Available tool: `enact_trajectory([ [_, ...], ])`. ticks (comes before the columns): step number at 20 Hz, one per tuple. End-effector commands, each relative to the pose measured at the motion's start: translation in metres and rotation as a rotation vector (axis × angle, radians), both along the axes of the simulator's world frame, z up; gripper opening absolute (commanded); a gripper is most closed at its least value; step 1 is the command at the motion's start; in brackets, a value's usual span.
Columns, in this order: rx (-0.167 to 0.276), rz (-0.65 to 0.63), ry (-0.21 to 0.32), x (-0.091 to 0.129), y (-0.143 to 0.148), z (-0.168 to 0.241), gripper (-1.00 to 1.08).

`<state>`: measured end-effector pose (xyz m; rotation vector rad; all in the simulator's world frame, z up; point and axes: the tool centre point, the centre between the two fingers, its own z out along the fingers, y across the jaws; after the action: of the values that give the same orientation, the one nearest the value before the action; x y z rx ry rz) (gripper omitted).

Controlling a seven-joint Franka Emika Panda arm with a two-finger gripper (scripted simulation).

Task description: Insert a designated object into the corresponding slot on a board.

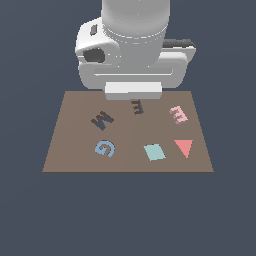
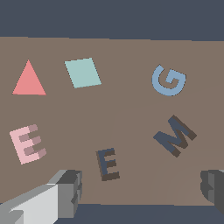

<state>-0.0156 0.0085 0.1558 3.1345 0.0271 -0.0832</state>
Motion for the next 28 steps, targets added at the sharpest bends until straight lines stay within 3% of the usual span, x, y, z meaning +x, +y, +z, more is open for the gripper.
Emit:
enact_trajectory([
  [1,0.0,0.0,0.0,0.0,0.0,0.0,1.0],
  [9,0.004,0.048,-0.008,0.0,0.025,-0.016,1.0],
  [21,0.016,0.262,-0.043,-0.012,0.136,-0.088,1.0],
  [28,0.017,0.324,-0.053,-0.019,0.167,-0.109,1.0],
])
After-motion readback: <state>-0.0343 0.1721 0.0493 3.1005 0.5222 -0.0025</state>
